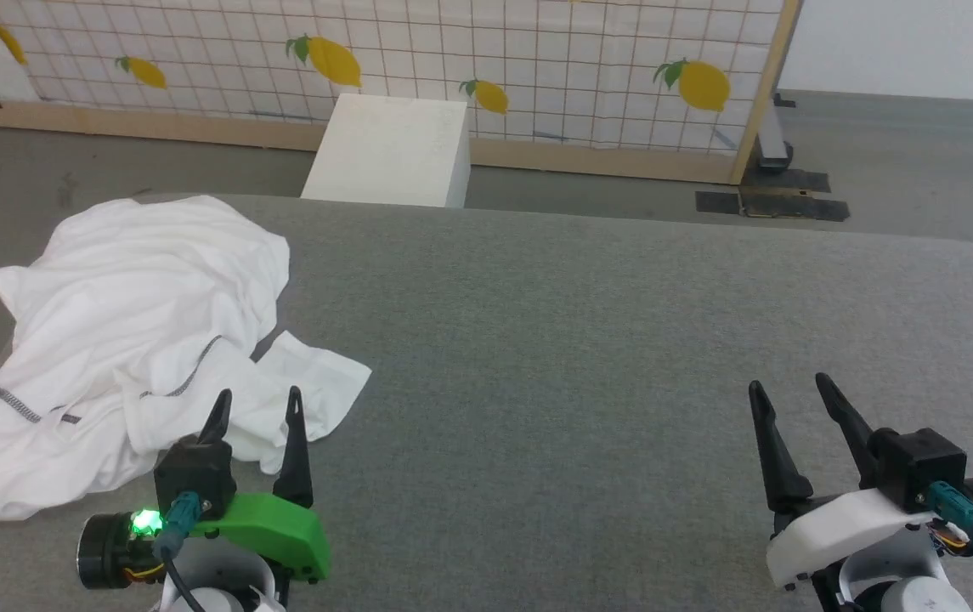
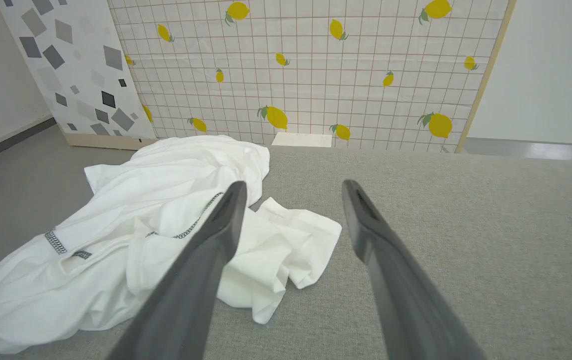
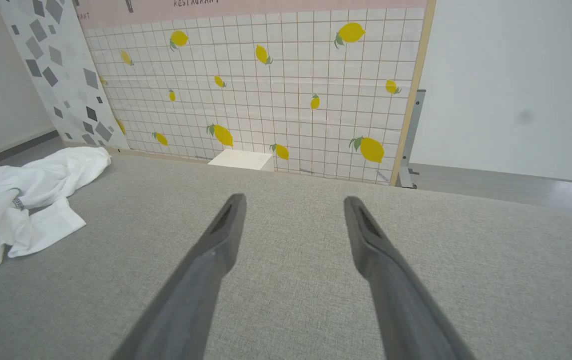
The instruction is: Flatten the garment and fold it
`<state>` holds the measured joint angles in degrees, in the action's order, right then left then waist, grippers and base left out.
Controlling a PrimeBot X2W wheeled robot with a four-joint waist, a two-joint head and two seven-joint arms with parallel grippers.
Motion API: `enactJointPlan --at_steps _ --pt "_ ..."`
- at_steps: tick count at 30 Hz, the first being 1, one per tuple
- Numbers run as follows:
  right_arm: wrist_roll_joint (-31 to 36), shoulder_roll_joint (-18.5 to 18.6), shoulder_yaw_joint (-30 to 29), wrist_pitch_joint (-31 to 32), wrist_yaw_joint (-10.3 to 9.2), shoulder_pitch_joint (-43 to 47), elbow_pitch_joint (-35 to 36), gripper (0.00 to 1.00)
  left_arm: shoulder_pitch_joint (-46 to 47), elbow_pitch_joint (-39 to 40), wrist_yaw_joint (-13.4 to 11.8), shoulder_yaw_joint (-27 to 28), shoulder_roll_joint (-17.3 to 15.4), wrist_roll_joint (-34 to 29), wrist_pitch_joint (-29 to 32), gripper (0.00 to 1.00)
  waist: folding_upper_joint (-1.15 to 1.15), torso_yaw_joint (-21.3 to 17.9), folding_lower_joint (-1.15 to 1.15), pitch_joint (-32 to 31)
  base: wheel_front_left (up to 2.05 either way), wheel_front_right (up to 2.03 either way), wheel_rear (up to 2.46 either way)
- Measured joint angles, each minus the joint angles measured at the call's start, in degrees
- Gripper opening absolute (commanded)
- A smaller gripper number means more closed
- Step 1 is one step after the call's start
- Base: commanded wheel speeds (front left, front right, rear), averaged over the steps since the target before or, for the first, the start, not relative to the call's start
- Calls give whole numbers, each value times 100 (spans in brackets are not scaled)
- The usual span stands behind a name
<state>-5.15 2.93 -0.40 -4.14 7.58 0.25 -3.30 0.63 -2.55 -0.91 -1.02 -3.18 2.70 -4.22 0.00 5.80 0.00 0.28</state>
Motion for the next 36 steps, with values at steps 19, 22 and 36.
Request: enactJointPlan --at_steps 19,22,36 --pt "-276 0 49 -233 0 53 -198 100 -1 -110 -68 -40 0 185 -233 100 0 728 0 32 0 0 0" --pt "-304 -1 54 -254 0 69 -229 100 -2 -130 -74 -46 0 192 -268 100 0 846 0 34 0 0 0" --pt "-466 -1 112 -439 0 92 -361 100 -8 -224 -118 -76 0 283 -432 100 0 1326 0 62 0 0 0"
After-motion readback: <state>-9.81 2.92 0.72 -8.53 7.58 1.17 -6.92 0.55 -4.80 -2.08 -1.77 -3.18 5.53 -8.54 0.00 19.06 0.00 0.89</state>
